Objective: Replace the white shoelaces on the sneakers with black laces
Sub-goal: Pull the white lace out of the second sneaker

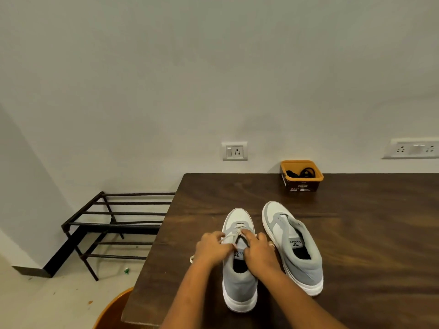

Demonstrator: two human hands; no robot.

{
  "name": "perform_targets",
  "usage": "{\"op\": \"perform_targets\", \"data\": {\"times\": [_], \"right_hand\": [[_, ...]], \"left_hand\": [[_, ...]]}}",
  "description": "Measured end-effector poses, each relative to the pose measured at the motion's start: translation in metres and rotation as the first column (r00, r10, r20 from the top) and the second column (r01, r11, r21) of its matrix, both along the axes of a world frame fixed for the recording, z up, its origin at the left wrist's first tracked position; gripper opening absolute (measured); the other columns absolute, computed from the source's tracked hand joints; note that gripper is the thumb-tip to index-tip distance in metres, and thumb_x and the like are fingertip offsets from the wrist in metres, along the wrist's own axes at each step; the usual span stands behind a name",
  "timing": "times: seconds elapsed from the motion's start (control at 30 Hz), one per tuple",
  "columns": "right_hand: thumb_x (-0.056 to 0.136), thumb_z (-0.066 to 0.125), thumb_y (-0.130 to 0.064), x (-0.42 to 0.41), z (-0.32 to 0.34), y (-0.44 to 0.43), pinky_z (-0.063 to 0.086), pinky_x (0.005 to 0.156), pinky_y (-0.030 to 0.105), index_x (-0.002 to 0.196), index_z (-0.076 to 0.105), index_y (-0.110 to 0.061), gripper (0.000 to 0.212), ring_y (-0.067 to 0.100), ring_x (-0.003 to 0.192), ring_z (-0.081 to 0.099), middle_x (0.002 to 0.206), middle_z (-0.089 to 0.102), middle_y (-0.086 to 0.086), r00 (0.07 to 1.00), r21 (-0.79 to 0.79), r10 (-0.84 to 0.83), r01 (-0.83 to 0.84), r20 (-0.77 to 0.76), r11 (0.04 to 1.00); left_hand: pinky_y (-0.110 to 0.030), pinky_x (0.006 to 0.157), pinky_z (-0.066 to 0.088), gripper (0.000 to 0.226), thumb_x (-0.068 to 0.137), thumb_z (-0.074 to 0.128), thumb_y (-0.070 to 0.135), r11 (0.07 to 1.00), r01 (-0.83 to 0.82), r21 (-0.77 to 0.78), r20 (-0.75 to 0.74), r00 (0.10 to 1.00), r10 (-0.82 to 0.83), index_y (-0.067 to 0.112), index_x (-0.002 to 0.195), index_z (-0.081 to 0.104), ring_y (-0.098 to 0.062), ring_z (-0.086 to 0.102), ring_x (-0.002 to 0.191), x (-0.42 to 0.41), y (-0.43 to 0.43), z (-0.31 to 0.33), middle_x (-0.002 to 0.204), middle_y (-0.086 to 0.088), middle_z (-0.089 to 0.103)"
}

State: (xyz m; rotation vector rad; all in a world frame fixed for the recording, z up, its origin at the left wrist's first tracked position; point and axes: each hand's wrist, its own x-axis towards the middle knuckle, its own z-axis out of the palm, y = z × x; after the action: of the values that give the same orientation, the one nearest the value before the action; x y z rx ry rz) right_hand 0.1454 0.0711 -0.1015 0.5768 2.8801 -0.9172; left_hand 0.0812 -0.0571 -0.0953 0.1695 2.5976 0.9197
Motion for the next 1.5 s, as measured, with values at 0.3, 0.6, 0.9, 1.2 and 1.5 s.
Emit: {"op": "perform_targets", "data": {"times": [0.3, 0.6, 0.9, 1.2, 1.5], "right_hand": [[0.096, 0.037, -0.021, 0.000, 0.003, 0.006, 0.041, 0.101, 0.036, 0.137, 0.036, -0.040, 0.045, 0.029, 0.119, 0.044, 0.128, 0.045, 0.006, 0.997, 0.026, 0.053, -0.052, -0.050, 0.998], [0.098, 0.038, -0.036, 0.003, 0.005, 0.006, 0.038, 0.103, 0.037, 0.136, 0.032, -0.045, 0.040, 0.029, 0.124, 0.038, 0.132, 0.039, 0.006, 0.998, 0.032, 0.055, -0.055, -0.005, 0.998], [0.089, 0.047, -0.025, 0.003, 0.025, -0.014, 0.040, 0.076, 0.035, 0.084, 0.042, -0.022, 0.007, 0.030, 0.101, 0.052, 0.102, 0.047, 0.002, 0.982, -0.291, -0.174, 0.147, -0.068, 0.945], [0.082, 0.058, 0.016, 0.004, 0.056, 0.039, 0.045, 0.059, 0.016, 0.060, 0.046, -0.017, 0.041, 0.011, 0.067, 0.052, 0.070, 0.053, 0.002, 0.877, -0.845, -0.412, 0.012, -0.249, 0.535], [0.098, 0.039, 0.001, -0.005, 0.130, 0.067, 0.042, 0.058, 0.022, 0.074, 0.066, -0.024, 0.044, 0.007, 0.065, 0.053, 0.090, 0.063, -0.006, 0.737, -0.957, -0.620, -0.274, -0.271, 0.093]], "left_hand": [[-0.033, 0.074, 0.049, 0.022, 0.096, 0.040, 0.021, 0.955, -0.227, 0.191, -0.286, 0.918, 0.276, 0.028, 0.099, 0.061, -0.019, 0.062, 0.088, 0.038, 0.036, -0.010, 0.096, 0.002, 0.068], [-0.034, 0.079, 0.049, 0.022, 0.099, 0.040, 0.025, 0.894, -0.372, 0.251, -0.195, 0.885, 0.423, 0.033, 0.105, 0.060, -0.023, 0.061, 0.097, 0.039, 0.036, -0.015, 0.104, 0.001, 0.067], [-0.031, 0.076, 0.047, 0.030, 0.099, 0.039, 0.024, 0.892, -0.382, 0.241, -0.196, 0.881, 0.430, 0.037, 0.115, 0.061, -0.021, 0.061, 0.098, 0.043, 0.037, -0.010, 0.110, 0.001, 0.067], [-0.034, 0.077, 0.052, 0.034, 0.101, 0.036, 0.022, 0.922, -0.353, 0.162, -0.217, 0.898, 0.382, 0.036, 0.118, 0.061, -0.022, 0.062, 0.098, 0.045, 0.040, -0.004, 0.110, -0.002, 0.067], [-0.036, 0.080, 0.052, 0.039, 0.100, 0.033, 0.021, 0.949, -0.290, 0.124, -0.270, 0.911, 0.313, 0.039, 0.128, 0.053, -0.025, 0.061, 0.100, 0.040, 0.041, -0.006, 0.114, -0.005, 0.066]]}}
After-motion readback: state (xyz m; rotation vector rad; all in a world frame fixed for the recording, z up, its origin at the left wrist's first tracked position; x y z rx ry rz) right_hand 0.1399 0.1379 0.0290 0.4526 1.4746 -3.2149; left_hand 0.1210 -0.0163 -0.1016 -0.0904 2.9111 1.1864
